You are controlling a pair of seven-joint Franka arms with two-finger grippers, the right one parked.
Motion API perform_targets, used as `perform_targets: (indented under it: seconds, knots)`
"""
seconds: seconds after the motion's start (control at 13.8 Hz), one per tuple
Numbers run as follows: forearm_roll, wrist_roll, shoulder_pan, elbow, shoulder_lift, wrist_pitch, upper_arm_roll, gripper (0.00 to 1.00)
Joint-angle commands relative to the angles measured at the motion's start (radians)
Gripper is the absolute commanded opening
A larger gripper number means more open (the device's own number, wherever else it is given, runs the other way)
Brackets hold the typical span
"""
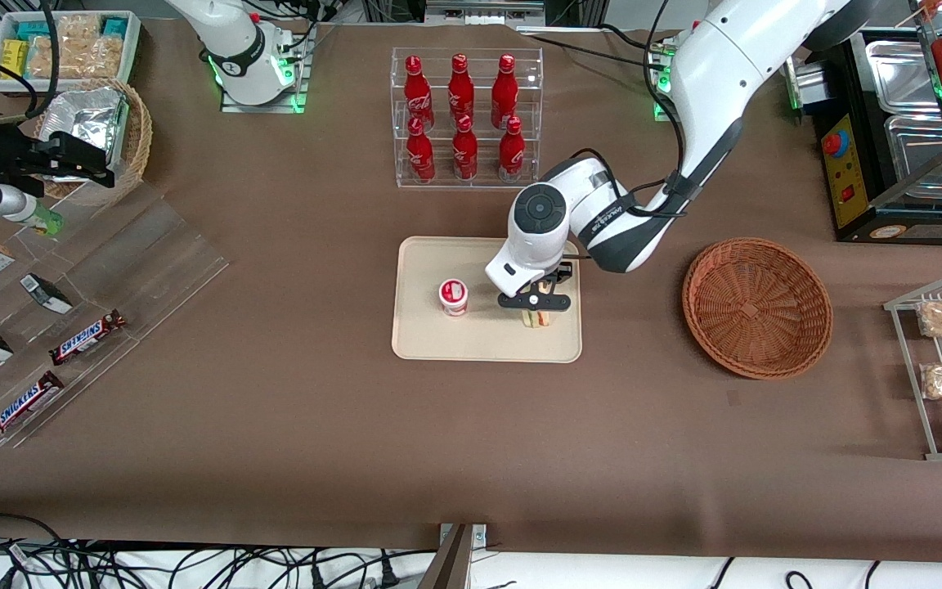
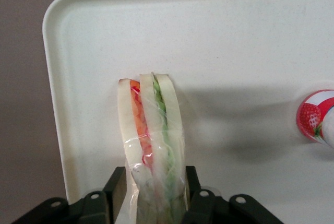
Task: Place sandwich from basket to tray
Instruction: 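Lower the sandwich onto the tray and open the left gripper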
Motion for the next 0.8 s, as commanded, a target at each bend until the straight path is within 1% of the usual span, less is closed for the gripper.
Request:
perform_targets:
  seconds: [0.0, 0.07, 0.22, 0.36, 0.58, 0.72]
  knots:
    - [0.026, -0.046, -0.006, 0.017, -0.017, -0.004, 0.004, 1.0]
    - [0.027, -0.083, -0.003, 0.017, -0.037, -0.012, 0.004, 1.0]
    - [0.026, -0.163, 0.011, 0.02, -0.118, -0.055, 0.002, 1.0]
    - [0.016, -0.189, 0.052, 0.026, -0.207, -0.11, 0.002, 1.0]
    - [0.003, -0.195, 0.114, 0.058, -0.303, -0.19, -0.003, 1.0]
    - [-0.048, -0.195, 0.152, 0.105, -0.348, -0.257, -0.003, 1.0]
